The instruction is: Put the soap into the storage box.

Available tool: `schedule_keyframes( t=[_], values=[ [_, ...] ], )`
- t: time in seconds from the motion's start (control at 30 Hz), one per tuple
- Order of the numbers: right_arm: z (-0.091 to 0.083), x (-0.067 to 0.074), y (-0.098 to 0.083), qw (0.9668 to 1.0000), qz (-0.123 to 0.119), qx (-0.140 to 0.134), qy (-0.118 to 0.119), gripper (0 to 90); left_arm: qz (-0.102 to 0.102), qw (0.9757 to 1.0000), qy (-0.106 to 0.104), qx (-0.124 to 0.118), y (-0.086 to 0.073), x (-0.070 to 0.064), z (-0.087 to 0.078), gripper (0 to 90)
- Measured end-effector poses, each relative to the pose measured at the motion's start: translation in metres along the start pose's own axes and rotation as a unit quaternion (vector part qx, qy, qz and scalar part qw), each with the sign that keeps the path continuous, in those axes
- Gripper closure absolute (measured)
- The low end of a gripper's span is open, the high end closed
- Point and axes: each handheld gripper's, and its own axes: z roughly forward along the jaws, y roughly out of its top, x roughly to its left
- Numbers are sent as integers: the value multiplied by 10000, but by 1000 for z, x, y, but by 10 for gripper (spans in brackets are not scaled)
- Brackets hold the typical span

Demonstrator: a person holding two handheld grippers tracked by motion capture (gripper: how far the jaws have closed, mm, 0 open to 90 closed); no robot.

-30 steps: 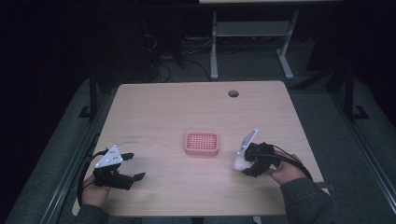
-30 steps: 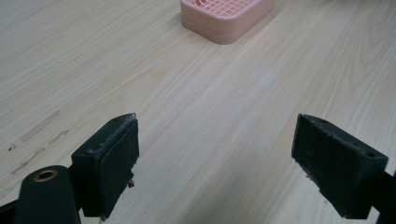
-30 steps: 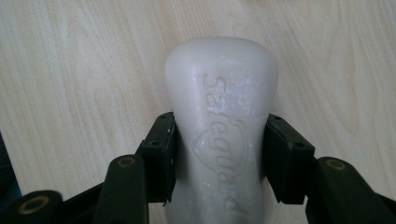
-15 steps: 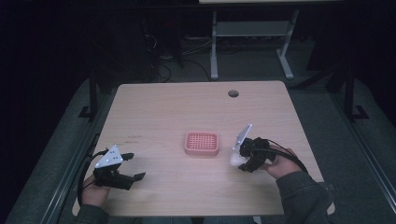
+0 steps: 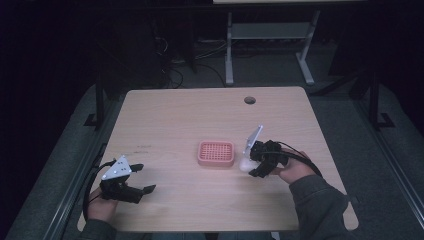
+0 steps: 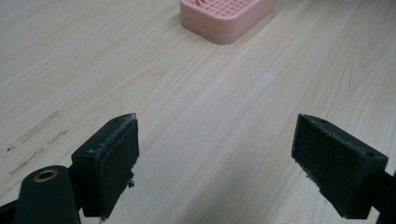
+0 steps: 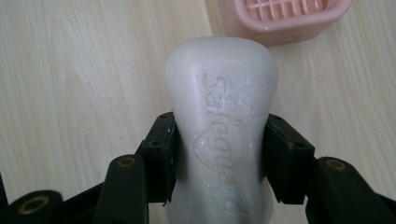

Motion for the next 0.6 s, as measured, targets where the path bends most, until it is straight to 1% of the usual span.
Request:
schedule_keyframes(
  t=[0.07,0.13,0.23,0.3,0.6],
  values=[
    [0,-1,2,10000,27,-22,40,493,-3,10000,0,3,0,0,0,148],
    [1,-3,3,10000,4,-39,46,494,-6,10000,-3,1,0,0,0,148],
    [3,-5,4,10000,7,-12,80,493,0,10000,0,-2,0,0,0,148],
    [4,-6,6,10000,3,31,72,493,-1,10000,-2,-6,0,0,0,148],
    [2,-11,16,10000,-19,1,74,493,-8,10000,-1,-19,0,0,0,148]
  ],
)
